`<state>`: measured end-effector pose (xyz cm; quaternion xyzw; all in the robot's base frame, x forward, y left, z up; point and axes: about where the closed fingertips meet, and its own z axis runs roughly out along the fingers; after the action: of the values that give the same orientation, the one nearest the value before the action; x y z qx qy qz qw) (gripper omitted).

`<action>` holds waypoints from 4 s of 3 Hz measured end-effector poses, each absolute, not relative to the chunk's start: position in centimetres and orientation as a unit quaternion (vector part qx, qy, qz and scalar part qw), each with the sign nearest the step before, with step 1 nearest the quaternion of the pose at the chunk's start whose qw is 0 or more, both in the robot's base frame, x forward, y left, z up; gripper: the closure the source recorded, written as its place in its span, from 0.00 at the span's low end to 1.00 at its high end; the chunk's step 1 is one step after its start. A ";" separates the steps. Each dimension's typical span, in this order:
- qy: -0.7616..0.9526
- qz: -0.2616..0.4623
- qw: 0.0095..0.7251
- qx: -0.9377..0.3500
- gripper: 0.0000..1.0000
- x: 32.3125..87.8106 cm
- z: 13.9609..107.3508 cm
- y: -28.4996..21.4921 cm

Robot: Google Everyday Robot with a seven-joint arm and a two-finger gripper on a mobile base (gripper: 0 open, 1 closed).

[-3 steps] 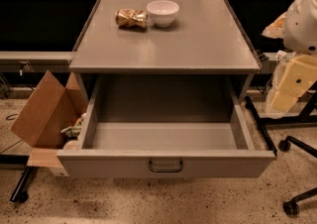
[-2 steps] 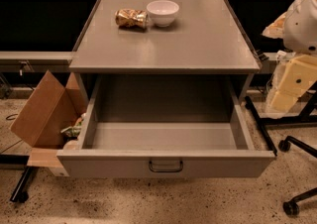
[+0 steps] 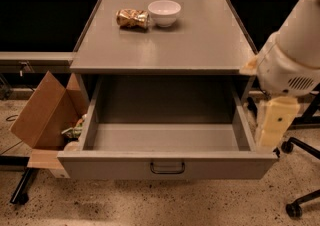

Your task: Close top drawer

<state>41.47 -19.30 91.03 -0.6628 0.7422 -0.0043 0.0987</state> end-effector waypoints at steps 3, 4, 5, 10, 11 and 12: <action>0.741 0.042 0.007 -0.670 0.50 36.6 75.3 -20.1; 0.745 0.052 -0.009 -0.665 0.73 35.0 71.3 -20.1; 0.745 0.054 -0.012 -0.664 1.00 34.7 70.7 -20.1; 0.707 0.029 0.083 -0.702 0.83 39.7 62.2 -19.5; 0.707 0.029 0.083 -0.702 0.60 39.7 62.2 -19.5; 0.707 0.029 0.083 -0.702 0.37 39.7 62.2 -19.5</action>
Offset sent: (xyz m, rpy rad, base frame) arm -0.0473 -0.0156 -0.1700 -0.0550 0.2259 0.0225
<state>39.70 -19.54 62.22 -0.7019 0.7068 0.0292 0.0830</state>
